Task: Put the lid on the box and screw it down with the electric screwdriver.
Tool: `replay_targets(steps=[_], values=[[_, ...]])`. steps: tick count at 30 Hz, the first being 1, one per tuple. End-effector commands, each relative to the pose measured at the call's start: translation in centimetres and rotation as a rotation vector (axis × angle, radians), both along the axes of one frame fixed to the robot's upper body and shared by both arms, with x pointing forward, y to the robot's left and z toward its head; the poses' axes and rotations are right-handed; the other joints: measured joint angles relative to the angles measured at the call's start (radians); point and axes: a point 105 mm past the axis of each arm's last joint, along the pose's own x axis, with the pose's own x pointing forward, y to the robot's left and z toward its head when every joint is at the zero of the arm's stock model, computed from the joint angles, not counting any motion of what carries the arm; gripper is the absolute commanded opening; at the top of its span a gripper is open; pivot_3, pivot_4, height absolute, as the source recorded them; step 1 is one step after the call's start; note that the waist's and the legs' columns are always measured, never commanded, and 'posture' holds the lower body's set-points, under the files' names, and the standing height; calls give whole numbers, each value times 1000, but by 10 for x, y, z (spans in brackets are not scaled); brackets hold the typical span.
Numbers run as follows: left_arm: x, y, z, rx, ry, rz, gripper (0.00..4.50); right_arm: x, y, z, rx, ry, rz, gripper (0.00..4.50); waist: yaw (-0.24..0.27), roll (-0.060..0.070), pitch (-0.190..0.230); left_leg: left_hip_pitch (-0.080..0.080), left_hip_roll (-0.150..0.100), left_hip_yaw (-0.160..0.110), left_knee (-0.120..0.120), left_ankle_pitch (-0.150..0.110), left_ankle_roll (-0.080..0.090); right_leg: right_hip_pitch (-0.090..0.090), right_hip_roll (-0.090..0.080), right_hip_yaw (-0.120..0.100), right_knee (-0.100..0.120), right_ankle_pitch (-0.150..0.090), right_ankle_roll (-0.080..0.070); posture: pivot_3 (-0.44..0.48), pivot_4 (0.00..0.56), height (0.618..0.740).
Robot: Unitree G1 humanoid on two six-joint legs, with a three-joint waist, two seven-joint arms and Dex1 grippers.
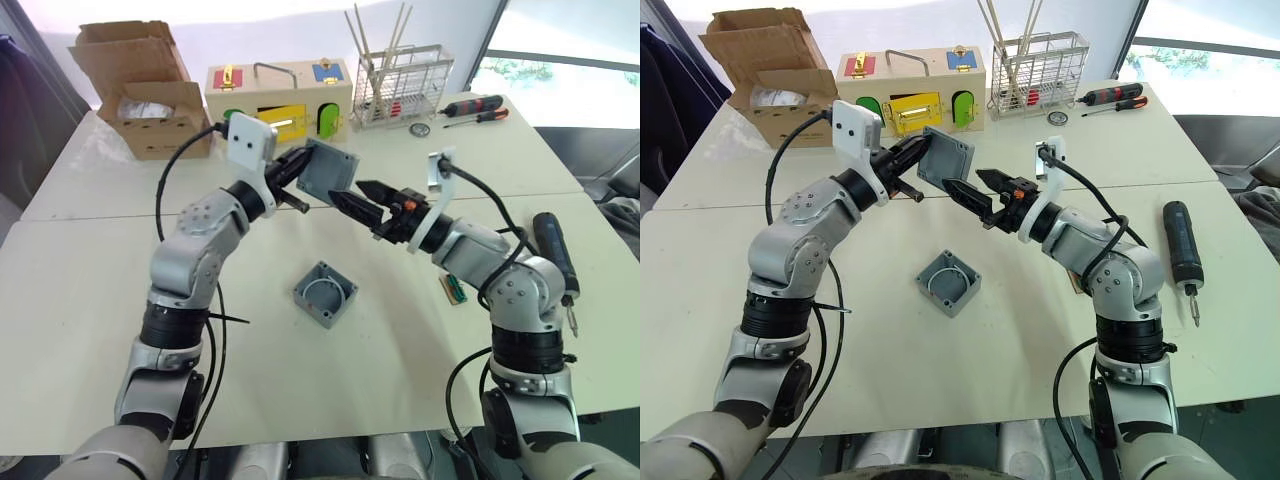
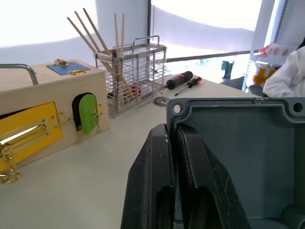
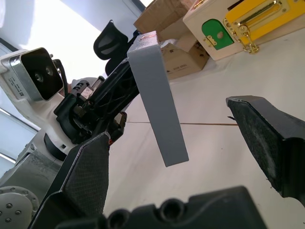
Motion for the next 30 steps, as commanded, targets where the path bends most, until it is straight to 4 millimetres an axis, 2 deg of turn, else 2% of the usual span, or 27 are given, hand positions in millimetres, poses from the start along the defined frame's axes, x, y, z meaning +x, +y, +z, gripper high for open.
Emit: replay_targets(steps=[1, 4, 8, 13, 20, 21, 22, 24, 27, 30], values=[[-8, -3, 18, -13, -70, -19, 59, -1, -3, 13, 37, -56, -11, 4500, 0, 0, 0, 0, 0, 0, 0, 0, 0, 0, 0, 0, 0, 0, 0, 0, 150, 739], [-9, -2, 15, -12, -65, -16, 0, -1, -2, 16, 64, -68, -16, 3719, 0, 0, 0, 0, 0, 0, 0, 0, 0, 0, 0, 0, 0, 0, 0, 0, 150, 739], [-8, 0, 14, -13, -60, -10, 0, -2, -2, 17, 83, -68, -12, 2436, 1, 0, 0, 0, 0, 0, 0, 0, 0, 0, 0, 0, 0, 0, 0, 0, 150, 739], [-7, 2, 14, -16, -58, -7, 0, -6, -1, 15, 94, -61, -1, 138, 0, 0, 0, 0, 0, 0, 0, 0, 0, 0, 0, 0, 0, 0, 0, 0, 150, 739], [-10, 0, 10, -17, -32, -37, 0, -6, -2, 14, 90, -63, -7, 99, 0, 0, 0, 0, 0, 0, 0, 0, 0, 0, 0, 0, 0, 0, 0, 0, 150, 739], [-11, 0, 10, -29, -23, -50, 688, -6, -2, 15, 80, -80, -12, 99, 0, 0, 0, 0, 0, 0, 0, 0, 0, 0, 0, 0, 0, 0, 0, 0, 150, 739], [-12, 2, 11, -46, -19, -55, 1012, -6, -2, 16, 70, -98, -19, 99, 0, 0, 0, 0, 0, 0, 0, 0, 0, 0, 0, 0, 0, 0, 0, 0, 150, 739], [-13, 5, 13, -65, -17, -58, 2062, -6, -3, 17, 60, -116, -28, 99, -1, 0, 0, 0, 0, 0, 0, 0, 0, 0, 0, 0, 0, 0, 0, 0, 150, 739], [-20, 33, 26, -198, 24, -75, 3524, -7, -9, 26, -37, -276, -112, 99, -1, 0, 0, 0, 0, 0, 0, 0, 0, 0, 0, 0, 0, 0, 0, 0, 150, 739], [-32, 58, 32, -338, 113, -146, 3524, -14, -14, 25, -228, -503, -218, 99, -3, 0, 0, 0, 0, 0, -1, 0, 0, -2, 0, 0, 1, 0, 0, 0, 150, 739]])
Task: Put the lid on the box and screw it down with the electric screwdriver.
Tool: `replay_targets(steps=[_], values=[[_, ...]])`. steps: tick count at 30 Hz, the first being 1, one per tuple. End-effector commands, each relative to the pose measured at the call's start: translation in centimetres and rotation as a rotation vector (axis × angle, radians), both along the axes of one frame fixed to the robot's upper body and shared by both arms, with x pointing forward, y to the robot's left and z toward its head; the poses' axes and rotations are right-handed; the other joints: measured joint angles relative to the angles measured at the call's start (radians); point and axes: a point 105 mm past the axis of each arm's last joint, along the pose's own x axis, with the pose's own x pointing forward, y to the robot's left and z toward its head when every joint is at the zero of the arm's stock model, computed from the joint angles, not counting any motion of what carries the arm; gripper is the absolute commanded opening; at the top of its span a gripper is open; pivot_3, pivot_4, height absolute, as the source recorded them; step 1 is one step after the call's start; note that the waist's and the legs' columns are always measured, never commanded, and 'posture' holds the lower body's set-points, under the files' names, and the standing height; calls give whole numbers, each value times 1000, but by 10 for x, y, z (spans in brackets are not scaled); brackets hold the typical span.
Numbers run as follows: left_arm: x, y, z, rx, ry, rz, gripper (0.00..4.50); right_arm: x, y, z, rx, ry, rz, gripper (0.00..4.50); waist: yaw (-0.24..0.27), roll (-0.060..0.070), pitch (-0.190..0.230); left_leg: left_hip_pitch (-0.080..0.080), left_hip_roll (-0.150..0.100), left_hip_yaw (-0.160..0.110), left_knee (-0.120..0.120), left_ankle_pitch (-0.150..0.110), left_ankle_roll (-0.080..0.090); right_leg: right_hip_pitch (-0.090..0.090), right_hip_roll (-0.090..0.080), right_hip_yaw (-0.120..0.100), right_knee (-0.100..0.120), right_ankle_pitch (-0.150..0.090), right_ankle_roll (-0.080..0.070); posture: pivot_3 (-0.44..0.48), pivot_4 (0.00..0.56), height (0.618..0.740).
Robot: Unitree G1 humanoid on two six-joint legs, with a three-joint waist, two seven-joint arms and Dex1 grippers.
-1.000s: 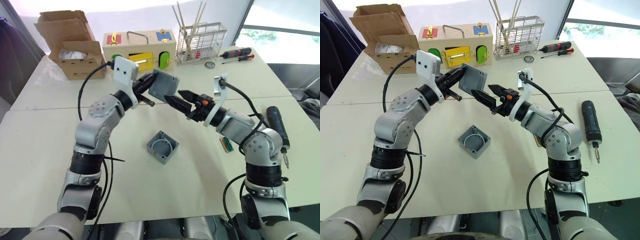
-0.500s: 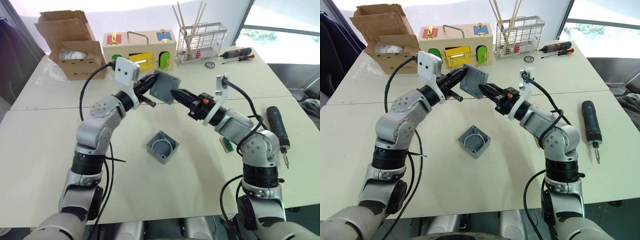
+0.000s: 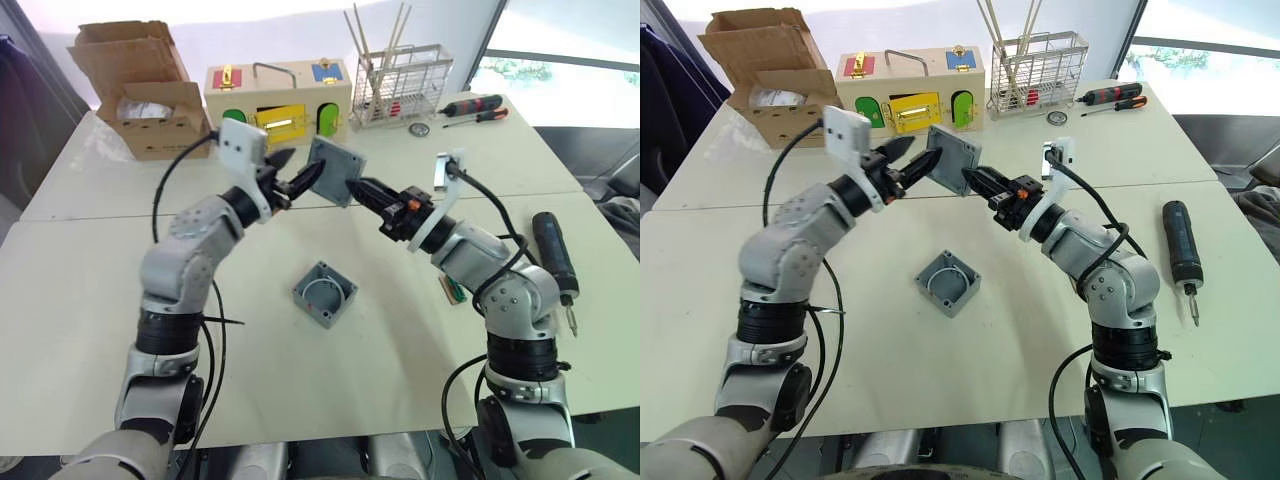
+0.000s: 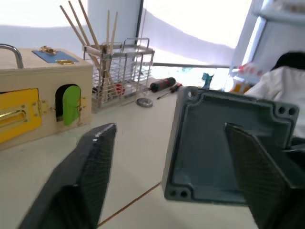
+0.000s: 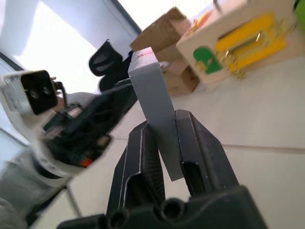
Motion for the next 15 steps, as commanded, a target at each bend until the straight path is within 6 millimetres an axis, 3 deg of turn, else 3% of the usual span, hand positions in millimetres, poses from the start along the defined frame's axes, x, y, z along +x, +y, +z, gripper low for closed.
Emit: replay_targets(steps=[1, 5, 9, 12, 15], values=[[-18, 30, 19, -154, 33, -70, 3524, -19, 0, 15, -189, -321, -95, 99, -1, 0, 0, 0, 0, 0, 0, 0, 0, 0, 0, 0, 1, 0, 0, 0, 150, 739], [-16, 46, 0, -74, 140, -70, 3524, -45, 2, 3, -368, -517, -141, 99, 3, 0, 0, 0, 0, 0, 0, 0, 0, 0, 0, 0, 2, 0, 0, 0, 150, 739], [-14, 39, -20, 8, 188, -127, 3524, -67, 4, -25, -676, -755, -120, 99, 7, 0, 0, 1, -5, 0, 1, 0, 0, 1, 0, 0, 1, 0, 0, 0, 150, 739], [-14, 29, -27, 29, 192, -180, 2693, -77, 4, -47, -836, -901, -99, 99, 8, 0, 0, 1, -5, 0, 1, 0, 0, 3, 0, 0, -1, 0, 0, 0, 150, 739], [-14, 17, -30, 61, 190, -235, 1151, -84, 5, -64, -964, -1031, -107, 99, 4, 0, 0, 1, -5, 0, 1, 0, -1, 2, 0, 0, -1, 0, 0, 0, 150, 739]])
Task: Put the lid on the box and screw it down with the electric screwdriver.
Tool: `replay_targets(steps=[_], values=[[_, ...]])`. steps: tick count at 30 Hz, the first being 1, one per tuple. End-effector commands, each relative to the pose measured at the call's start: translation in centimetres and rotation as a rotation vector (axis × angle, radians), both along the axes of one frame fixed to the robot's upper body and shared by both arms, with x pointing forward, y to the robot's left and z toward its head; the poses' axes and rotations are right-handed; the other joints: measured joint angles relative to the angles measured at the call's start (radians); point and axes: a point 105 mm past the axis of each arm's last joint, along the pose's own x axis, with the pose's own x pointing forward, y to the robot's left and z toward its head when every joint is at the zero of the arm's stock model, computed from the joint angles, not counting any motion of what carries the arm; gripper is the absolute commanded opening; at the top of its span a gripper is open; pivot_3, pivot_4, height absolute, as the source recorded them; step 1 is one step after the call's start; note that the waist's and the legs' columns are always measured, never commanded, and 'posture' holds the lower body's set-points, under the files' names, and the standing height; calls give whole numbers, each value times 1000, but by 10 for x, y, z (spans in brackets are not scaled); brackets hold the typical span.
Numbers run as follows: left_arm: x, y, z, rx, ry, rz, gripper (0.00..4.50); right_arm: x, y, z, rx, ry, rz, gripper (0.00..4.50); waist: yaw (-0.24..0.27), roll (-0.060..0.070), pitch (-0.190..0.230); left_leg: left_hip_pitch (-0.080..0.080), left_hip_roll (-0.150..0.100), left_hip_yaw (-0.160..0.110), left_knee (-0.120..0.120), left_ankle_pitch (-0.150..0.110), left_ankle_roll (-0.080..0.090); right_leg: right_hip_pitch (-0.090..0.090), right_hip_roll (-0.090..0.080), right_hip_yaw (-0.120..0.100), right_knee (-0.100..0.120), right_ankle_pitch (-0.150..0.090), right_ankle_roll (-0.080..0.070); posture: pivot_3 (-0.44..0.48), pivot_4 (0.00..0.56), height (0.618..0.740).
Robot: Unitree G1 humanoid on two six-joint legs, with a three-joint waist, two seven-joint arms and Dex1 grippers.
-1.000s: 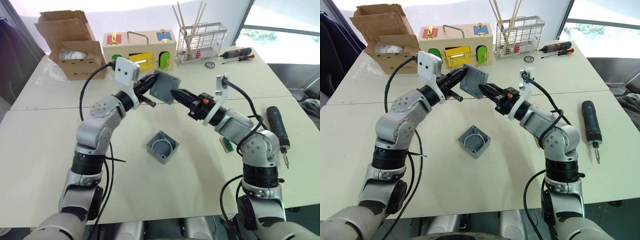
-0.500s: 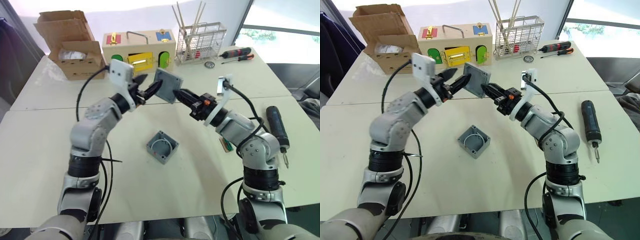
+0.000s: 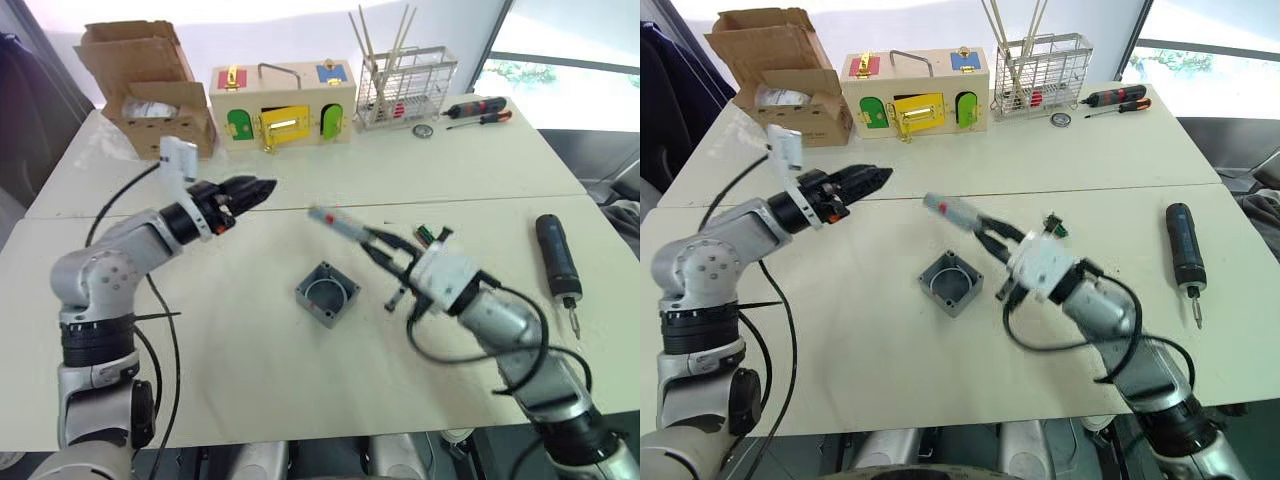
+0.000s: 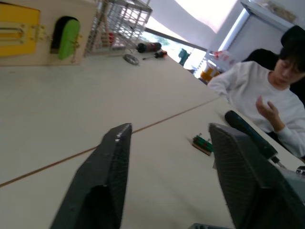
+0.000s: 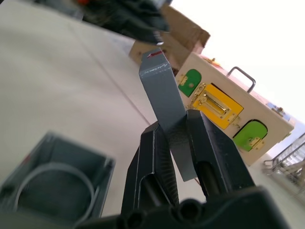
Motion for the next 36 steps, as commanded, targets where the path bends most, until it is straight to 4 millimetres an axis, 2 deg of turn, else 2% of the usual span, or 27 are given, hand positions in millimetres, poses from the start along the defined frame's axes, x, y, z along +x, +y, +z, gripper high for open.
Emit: replay_targets(steps=[1, 2, 3, 7, 12, 16, 23, 36], values=[[-3, -12, 12, 16, -66, -70, 690, -11, 6, -3, -99, -195, 20, 99, -2, 0, 0, 0, 0, 0, 0, 0, 0, 0, 0, 0, 0, 0, 0, 0, 150, 739], [-3, -15, 13, 17, -67, -87, 117, -12, 7, -6, -100, -212, 21, 99, -2, 0, 0, 0, 0, 0, 0, 0, 0, -1, 0, 0, 0, 0, 0, 0, 150, 739], [-3, -19, 13, 20, -67, -104, 11, -14, 8, -10, -103, -223, 22, 99, -1, 0, 0, 0, 0, 0, 0, 0, 0, -1, 0, 0, 1, 0, 0, 0, 150, 739], [-12, -37, 8, 71, -45, -249, 11, -11, 11, -24, -150, -288, -5, 99, 0, 0, 0, 0, 0, 0, 0, 0, 0, 0, 0, 0, 0, 0, 0, 0, 150, 739], [-25, -48, -4, 140, -21, -383, 11, -10, 14, -38, -190, -302, -2, 99, -1, 0, 0, 0, 0, 0, 0, 0, 0, 0, 0, 0, 0, 0, 0, 0, 150, 739], [-24, -49, -12, 193, -12, -392, 11, -13, 16, -53, -204, -267, 10, 99, -1, 0, 0, 0, 0, 0, 0, 0, 0, 0, 1, 0, 0, 0, 0, 0, 150, 739], [-30, -51, -33, 299, 2, -437, 11, -14, 18, -66, -232, -233, 31, 99, -1, 0, 0, 0, 0, 0, 0, 0, 0, 0, 1, 0, 0, 0, 0, 0, 150, 739], [-40, -55, -56, 401, 2, -480, 11, -15, 20, -78, -305, -235, 42, 99, 0, 0, 0, 1, 0, 0, 0, 0, 0, 1, 1, 0, 0, 0, 0, 0, 150, 739]])
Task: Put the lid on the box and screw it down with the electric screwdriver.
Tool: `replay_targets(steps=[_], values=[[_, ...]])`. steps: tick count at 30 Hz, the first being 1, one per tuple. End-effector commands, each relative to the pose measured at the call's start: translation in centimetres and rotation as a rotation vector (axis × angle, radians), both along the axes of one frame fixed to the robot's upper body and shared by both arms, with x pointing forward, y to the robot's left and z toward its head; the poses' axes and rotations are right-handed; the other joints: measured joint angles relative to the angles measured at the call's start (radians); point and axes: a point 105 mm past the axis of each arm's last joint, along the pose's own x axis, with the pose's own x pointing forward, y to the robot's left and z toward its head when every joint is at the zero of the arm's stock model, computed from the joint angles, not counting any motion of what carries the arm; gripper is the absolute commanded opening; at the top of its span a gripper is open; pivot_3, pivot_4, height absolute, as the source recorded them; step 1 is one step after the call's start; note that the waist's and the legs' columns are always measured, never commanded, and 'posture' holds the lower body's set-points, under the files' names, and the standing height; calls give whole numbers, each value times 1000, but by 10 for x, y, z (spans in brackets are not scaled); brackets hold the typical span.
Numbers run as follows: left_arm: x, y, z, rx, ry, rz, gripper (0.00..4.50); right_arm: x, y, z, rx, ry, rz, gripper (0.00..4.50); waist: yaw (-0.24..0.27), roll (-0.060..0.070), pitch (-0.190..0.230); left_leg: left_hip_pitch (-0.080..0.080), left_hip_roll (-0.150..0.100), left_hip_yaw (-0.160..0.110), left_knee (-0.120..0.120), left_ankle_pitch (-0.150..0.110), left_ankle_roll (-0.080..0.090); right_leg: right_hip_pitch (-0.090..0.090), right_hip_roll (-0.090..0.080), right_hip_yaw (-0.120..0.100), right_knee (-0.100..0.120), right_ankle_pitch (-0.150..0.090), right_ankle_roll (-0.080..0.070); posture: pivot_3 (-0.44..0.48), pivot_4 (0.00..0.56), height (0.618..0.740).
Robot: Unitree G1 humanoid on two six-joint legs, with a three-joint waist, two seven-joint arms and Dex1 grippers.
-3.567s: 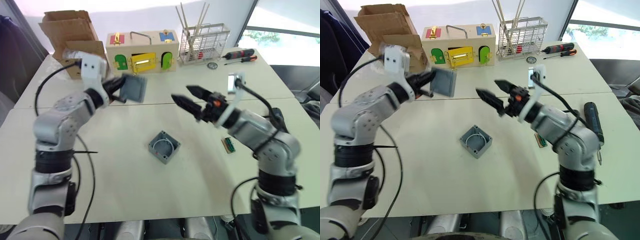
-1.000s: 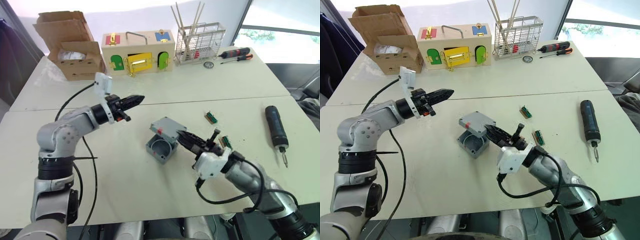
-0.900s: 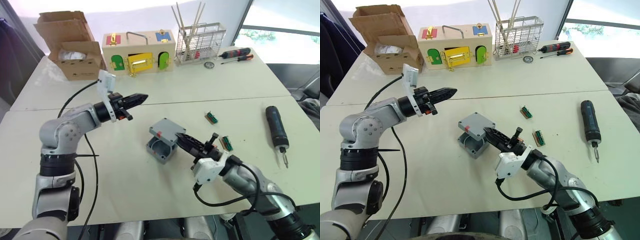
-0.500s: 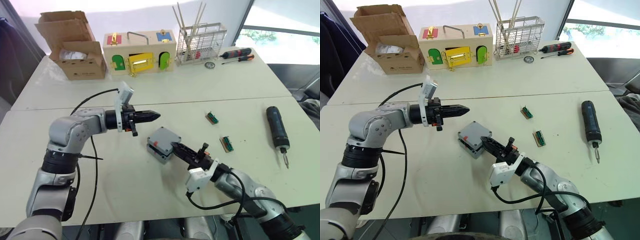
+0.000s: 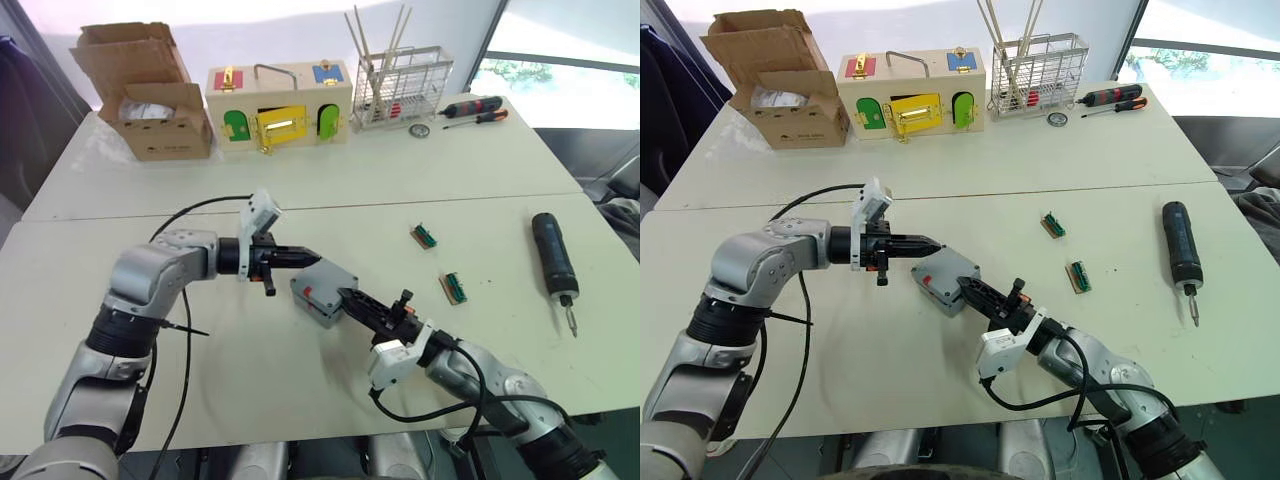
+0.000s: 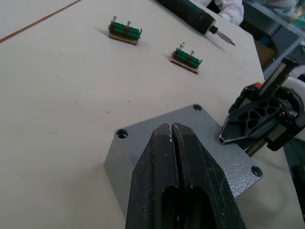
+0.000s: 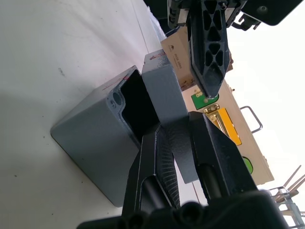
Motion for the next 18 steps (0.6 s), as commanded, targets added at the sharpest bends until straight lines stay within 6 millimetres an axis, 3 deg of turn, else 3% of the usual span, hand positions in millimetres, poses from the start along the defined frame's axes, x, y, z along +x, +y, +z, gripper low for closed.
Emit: replay_targets(steps=[1, 8, 17, 18], values=[[-4, -3, 5, 17, -57, -28, 11, -5, 2, -14, -53, 30, 11, 99, 0, 0, 0, 0, 0, 0, 0, 0, 0, 0, 0, 0, 0, 0, 0, 0, 150, 739], [-3, -4, -5, 65, -72, -37, 11, -5, 2, -17, -67, 38, -2, 99, 0, 0, 0, 1, 0, 0, 0, 0, 0, 1, 0, 0, 0, 0, 0, 0, 150, 739], [-2, -11, -33, 178, -134, -62, 11, -9, -3, -26, -67, 68, -24, 99, 3, 1, -9, 4, 0, 0, 0, 0, 1, 5, 0, 0, -1, 0, 0, 0, 150, 739], [-2, -11, -35, 191, -144, -60, 1, -10, -5, -27, -66, 73, -30, 599, 3, 2, -11, 4, 0, 0, 0, -1, 1, 6, 0, 0, -1, 0, 0, 0, 150, 739]])
